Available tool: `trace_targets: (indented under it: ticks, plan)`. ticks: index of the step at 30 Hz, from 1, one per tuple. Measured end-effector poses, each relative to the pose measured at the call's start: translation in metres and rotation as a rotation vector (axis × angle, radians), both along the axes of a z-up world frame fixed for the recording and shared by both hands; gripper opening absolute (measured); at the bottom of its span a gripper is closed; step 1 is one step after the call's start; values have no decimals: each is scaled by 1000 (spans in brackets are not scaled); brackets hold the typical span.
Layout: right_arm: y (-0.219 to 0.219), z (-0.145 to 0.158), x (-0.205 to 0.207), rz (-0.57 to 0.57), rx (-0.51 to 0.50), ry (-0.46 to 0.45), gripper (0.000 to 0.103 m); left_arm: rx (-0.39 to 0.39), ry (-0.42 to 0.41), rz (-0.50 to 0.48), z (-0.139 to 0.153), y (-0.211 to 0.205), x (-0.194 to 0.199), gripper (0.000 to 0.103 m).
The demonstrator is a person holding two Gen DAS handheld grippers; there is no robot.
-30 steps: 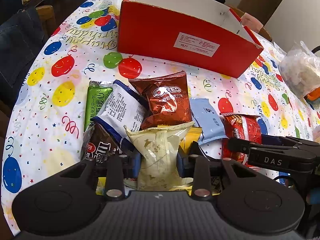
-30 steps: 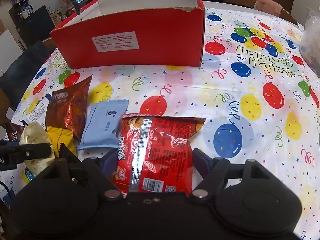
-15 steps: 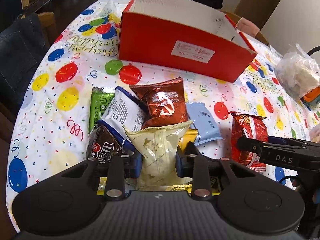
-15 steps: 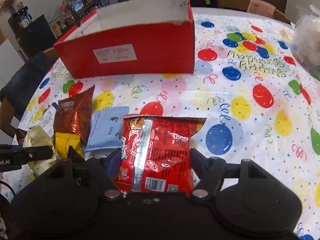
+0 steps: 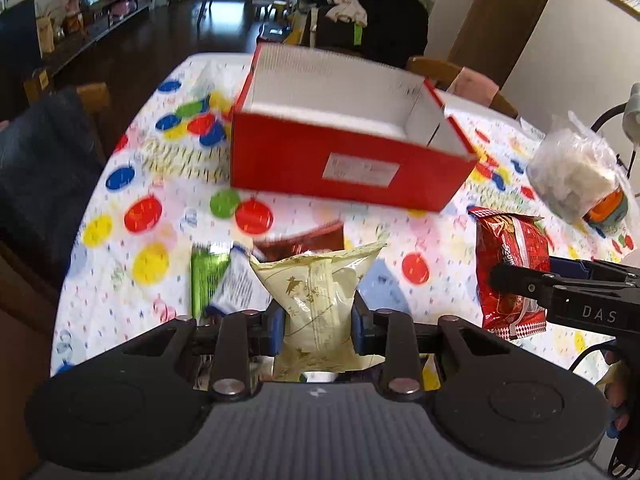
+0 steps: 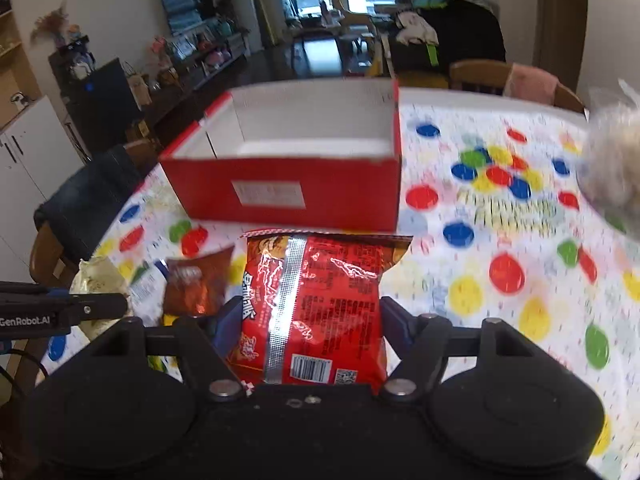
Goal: Organize snacks
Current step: 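Carry both bags into the red box and open both tools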
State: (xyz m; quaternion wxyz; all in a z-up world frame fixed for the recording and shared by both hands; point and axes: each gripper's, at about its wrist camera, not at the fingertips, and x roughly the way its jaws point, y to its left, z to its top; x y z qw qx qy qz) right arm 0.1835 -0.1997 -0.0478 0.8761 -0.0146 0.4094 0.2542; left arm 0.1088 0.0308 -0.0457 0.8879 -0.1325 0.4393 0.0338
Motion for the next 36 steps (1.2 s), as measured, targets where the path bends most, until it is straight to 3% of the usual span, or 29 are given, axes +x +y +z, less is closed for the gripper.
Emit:
trace_targets:
  ticks: [9,20,28,36]
  plan:
    - [13,43,39,33,42,-102,71,37,-84,-13,45,4,36,30]
    - [33,57,113,50,26,-146,71,72,-85,-23,67,10,116,30]
    - [55,41,169,69,-13,-94,71,117,-20,-37,56,9,189,30]
    - [84,7,212,120,-93,-12,71,130,105,-11,23,15,244,30]
